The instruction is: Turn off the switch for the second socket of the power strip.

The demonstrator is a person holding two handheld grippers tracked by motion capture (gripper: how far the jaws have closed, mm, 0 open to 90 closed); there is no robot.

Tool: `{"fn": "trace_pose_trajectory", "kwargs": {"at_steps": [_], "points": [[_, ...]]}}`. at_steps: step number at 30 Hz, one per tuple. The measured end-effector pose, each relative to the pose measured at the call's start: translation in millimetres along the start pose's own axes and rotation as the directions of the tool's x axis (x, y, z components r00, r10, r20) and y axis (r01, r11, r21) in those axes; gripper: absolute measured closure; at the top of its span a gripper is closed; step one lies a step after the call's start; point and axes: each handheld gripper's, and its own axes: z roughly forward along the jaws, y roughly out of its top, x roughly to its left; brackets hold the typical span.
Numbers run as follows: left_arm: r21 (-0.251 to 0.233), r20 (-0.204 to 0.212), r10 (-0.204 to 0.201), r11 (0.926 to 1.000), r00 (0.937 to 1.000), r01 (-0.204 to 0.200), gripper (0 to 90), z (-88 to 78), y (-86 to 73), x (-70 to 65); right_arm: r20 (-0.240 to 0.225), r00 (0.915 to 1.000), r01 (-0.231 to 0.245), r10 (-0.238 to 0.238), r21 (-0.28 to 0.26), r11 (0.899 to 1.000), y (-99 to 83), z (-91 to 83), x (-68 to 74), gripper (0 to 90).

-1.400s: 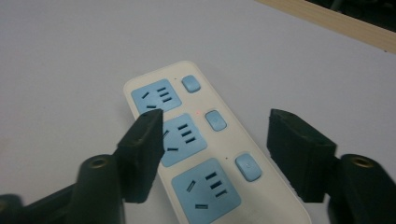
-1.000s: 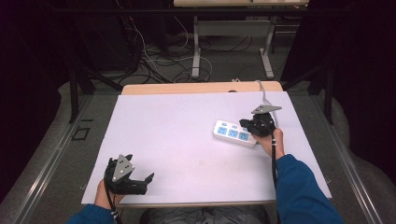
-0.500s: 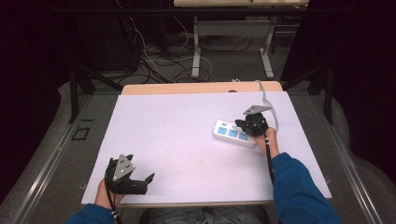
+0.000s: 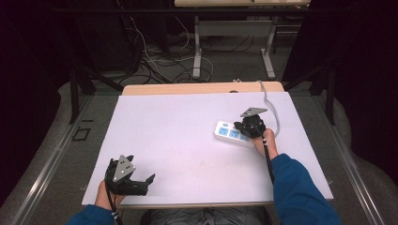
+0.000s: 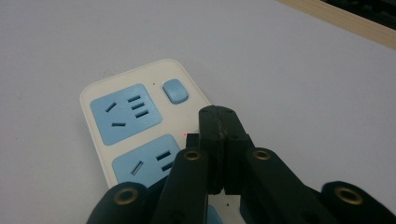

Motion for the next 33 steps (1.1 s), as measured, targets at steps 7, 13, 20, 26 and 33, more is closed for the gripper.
{"fn": "trace_pose_trajectory", "kwargs": {"at_steps": [7, 13, 20, 26, 33], "points": [[-0.001, -0.012, 0.014, 0.9999, 0.9998, -0.014, 0.0, -0.4, 0.4, 0.6, 0.010, 0.9999, -0.009, 0.009, -0.007, 1.000, -1.0, 0.3, 0.4, 90.0], [-0.002, -0.010, 0.014, 0.9999, 0.9999, -0.014, 0.0, 0.2, 0.1, -0.3, 0.023, 0.9997, -0.004, 0.004, -0.004, 1.000, -0.8, 0.9, 2.6, 90.0], [0.005, -0.011, 0.016, 0.9999, 0.9998, -0.016, 0.1, 0.4, 0.4, 0.0, 0.034, 0.9994, -0.010, 0.010, -0.001, 1.000, -0.4, 1.1, 3.6, 90.0], [0.001, -0.014, 0.017, 0.9999, 0.9998, -0.017, 0.1, -0.1, 0.2, -0.5, 0.030, 0.9993, -0.021, 0.021, -0.004, 1.000, -0.5, 1.2, 3.5, 90.0], [0.009, -0.011, 0.020, 0.9998, 0.9997, -0.020, 0.1, 0.3, 0.5, -0.6, 0.032, 0.9991, -0.029, 0.029, -0.005, 1.000, -0.5, 1.7, 3.8, 90.0]]}}
